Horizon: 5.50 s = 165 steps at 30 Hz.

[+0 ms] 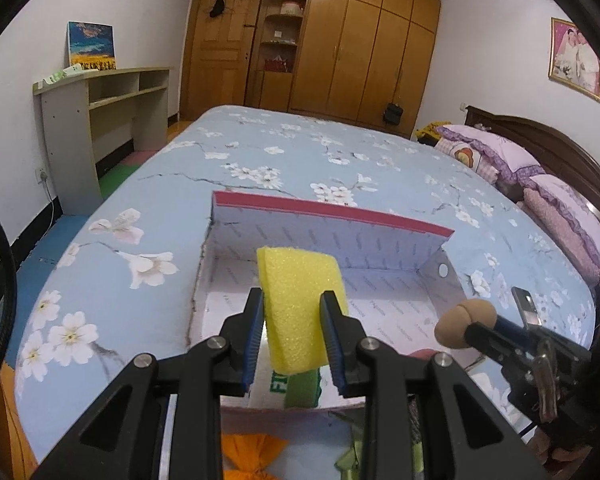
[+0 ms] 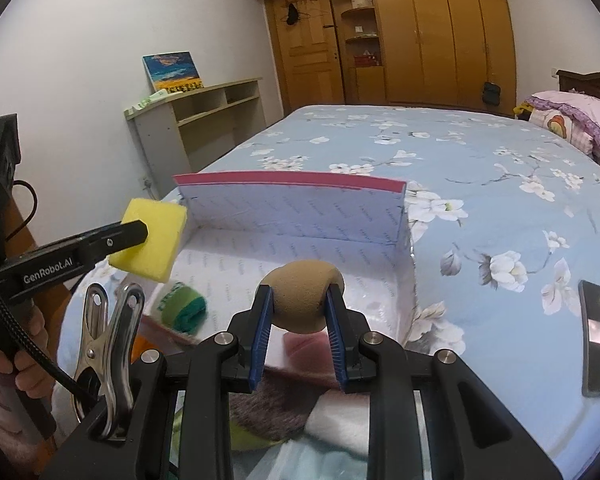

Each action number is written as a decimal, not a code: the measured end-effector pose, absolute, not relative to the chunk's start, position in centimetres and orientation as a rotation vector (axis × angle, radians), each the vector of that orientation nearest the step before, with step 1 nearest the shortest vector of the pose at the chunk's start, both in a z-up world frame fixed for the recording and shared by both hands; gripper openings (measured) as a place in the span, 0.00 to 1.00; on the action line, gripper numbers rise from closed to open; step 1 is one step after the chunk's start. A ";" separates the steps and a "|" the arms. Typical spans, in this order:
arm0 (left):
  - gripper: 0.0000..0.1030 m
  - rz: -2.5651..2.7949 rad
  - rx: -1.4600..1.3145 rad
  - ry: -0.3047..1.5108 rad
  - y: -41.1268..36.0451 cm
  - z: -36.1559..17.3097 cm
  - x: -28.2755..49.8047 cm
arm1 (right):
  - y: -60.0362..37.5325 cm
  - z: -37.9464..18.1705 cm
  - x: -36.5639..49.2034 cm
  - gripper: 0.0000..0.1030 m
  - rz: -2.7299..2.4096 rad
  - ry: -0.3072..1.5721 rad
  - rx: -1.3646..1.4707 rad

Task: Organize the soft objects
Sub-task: 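Carry the yellow sponge and tan sponge egg into the box and open both tools, then withdraw both open tools from the box back toward the pile, then grasp the grey knit sock with the right tool and lift it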

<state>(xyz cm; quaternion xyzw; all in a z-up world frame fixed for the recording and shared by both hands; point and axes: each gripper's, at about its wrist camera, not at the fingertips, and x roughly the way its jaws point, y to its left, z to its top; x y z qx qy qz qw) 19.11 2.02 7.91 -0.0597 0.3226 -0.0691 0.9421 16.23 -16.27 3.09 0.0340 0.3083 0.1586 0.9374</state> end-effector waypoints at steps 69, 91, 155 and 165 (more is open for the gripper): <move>0.56 -0.092 -0.094 0.724 2.3 7.0 14.6 | -16.2 2.9 12.7 0.42 0.292 0.627 0.077; 0.56 -0.052 -0.167 0.858 5.0 2.2 10.9 | -14.7 0.9 9.6 0.42 0.340 0.683 0.088; 0.45 -0.154 -0.194 0.771 4.2 4.0 8.9 | -13.2 2.8 9.2 0.19 0.398 0.582 0.042; 0.45 -0.182 -0.180 0.737 3.2 5.6 9.8 | -13.7 3.3 9.5 0.19 0.388 0.566 0.045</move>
